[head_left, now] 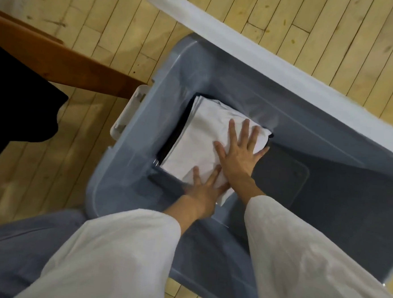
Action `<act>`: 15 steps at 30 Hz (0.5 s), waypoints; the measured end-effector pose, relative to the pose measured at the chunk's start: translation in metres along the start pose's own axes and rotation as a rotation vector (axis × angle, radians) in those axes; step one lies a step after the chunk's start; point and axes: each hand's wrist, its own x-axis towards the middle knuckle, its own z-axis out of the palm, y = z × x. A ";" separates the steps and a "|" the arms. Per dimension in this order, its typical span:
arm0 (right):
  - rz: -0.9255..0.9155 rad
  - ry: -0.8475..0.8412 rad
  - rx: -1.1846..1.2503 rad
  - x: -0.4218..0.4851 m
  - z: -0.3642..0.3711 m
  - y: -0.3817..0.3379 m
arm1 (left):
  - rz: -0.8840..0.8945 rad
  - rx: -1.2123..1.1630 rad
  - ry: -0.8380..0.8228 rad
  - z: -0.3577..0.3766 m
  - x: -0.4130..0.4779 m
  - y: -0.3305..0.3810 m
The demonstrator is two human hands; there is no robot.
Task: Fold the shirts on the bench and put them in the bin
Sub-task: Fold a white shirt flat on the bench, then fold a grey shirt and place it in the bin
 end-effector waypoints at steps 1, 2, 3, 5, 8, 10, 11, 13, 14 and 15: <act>0.008 -0.010 -0.020 0.001 0.001 -0.003 | 0.025 -0.008 -0.036 -0.006 0.002 -0.002; 0.018 -0.024 -0.041 0.002 0.001 -0.005 | 0.061 -0.005 -0.061 -0.013 0.002 -0.003; 0.027 -0.040 -0.056 0.004 0.000 -0.007 | 0.082 -0.014 -0.090 -0.022 -0.001 -0.004; 0.046 -0.073 -0.071 0.006 -0.006 -0.010 | 0.078 -0.065 -0.133 -0.037 -0.010 -0.006; 0.044 -0.150 -0.092 0.008 -0.014 -0.013 | 0.017 -0.190 -0.171 -0.054 -0.028 -0.009; 0.040 -0.231 -0.115 0.009 -0.029 -0.014 | -0.081 -0.388 -0.110 -0.061 -0.043 -0.011; 0.043 -0.273 -0.131 0.008 -0.042 -0.017 | -0.143 -0.533 -0.030 -0.066 -0.052 -0.013; 0.071 -0.299 -0.094 0.002 -0.068 -0.031 | -0.254 -0.833 0.161 -0.075 -0.073 -0.020; 0.080 -0.271 -0.024 -0.006 -0.087 -0.044 | -0.289 -0.955 0.252 -0.081 -0.089 -0.024; 0.106 -0.235 0.118 -0.015 -0.095 -0.053 | -0.303 -1.057 0.308 -0.085 -0.096 -0.026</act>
